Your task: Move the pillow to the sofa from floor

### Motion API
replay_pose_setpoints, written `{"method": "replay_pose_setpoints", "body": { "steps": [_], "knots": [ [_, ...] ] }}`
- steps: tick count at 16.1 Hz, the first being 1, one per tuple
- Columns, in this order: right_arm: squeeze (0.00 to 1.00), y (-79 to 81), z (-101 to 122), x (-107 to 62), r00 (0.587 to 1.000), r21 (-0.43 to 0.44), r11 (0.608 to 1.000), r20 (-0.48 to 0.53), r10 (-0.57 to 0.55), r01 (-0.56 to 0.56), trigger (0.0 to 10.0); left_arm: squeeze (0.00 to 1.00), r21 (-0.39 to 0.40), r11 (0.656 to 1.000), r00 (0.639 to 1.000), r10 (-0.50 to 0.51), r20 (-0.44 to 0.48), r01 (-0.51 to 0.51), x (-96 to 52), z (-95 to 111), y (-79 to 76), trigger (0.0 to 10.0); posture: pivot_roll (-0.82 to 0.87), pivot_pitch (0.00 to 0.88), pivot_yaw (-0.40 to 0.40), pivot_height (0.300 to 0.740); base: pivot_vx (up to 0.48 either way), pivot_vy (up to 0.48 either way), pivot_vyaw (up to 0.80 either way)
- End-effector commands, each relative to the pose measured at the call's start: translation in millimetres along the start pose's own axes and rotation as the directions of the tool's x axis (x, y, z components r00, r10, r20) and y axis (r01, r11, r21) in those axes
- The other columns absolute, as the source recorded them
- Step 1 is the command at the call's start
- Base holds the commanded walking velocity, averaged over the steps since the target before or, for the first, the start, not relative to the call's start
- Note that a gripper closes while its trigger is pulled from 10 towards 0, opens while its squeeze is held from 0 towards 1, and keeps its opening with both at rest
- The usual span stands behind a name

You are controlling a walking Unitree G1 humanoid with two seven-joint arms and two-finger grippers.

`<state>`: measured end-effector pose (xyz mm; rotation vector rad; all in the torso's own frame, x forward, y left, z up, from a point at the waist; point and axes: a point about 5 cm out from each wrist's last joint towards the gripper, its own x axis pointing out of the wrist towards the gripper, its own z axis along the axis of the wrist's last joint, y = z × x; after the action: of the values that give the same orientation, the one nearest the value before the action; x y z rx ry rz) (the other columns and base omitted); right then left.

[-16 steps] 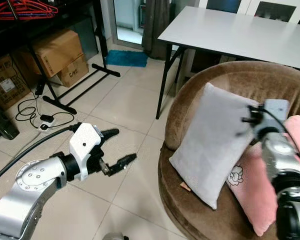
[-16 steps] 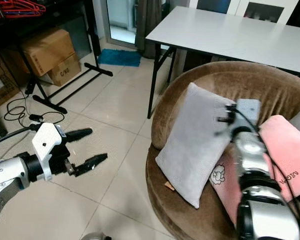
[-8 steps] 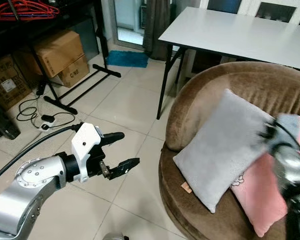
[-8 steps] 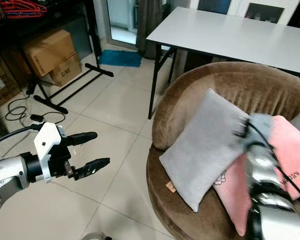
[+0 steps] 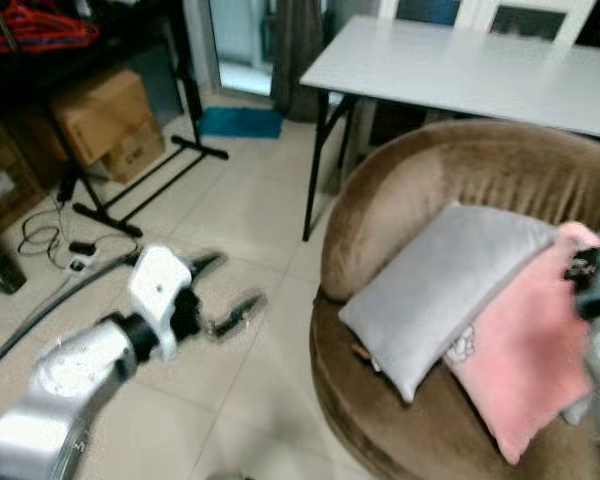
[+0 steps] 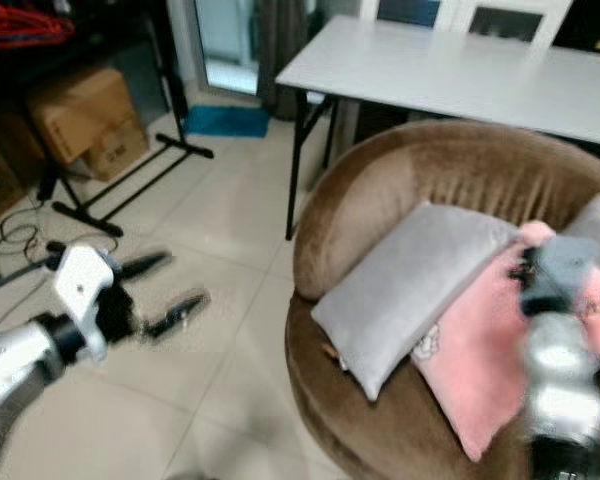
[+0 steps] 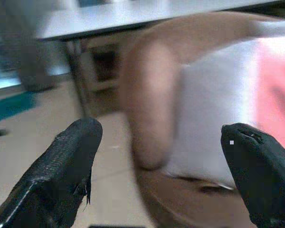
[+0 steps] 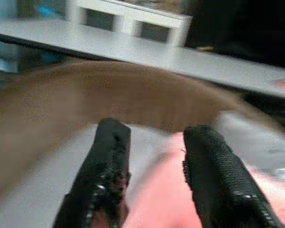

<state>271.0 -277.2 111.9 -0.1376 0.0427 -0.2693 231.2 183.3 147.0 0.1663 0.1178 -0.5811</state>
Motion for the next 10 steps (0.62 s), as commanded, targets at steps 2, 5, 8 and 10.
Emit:
{"method": "replay_pose_setpoints", "body": {
  "steps": [2,5,8,10],
  "knots": [
    [1.0,49.5,13.0,-13.0,0.996,0.106,0.99,0.008,0.091,-0.091,10.0,0.0,0.03,0.983,0.983,0.177,0.055,-0.178,0.2,3.9,11.8,10.0,0.02,0.0,0.002,0.74,0.0,0.0,-0.76],
    [1.0,105.2,10.2,-19.6,0.988,0.217,0.966,-0.042,0.15,-0.137,10.0,0.0,0.059,0.952,0.954,0.296,0.056,-0.299,3.9,1.5,19.9,10.0,0.03,0.0,-0.006,0.74,0.0,-0.092,-0.78],
    [1.0,132.8,20.1,-17.6,0.965,0.161,0.958,-0.07,0.252,-0.239,10.0,0.0,0.108,0.934,0.941,0.336,0.05,-0.339,6.9,0.2,29.0,10.0,0.04,0.0,-0.012,0.74,0.0,-0.39,-0.78],
    [1.0,135.8,25.5,-14.2,0.959,0.129,0.955,-0.062,0.275,-0.266,10.0,0.0,0.11,0.923,0.929,0.366,0.053,-0.37,7.3,-0.5,33.5,10.0,0.04,0.0,-0.017,0.74,0.0,-0.396,-0.78]
  ]
}}
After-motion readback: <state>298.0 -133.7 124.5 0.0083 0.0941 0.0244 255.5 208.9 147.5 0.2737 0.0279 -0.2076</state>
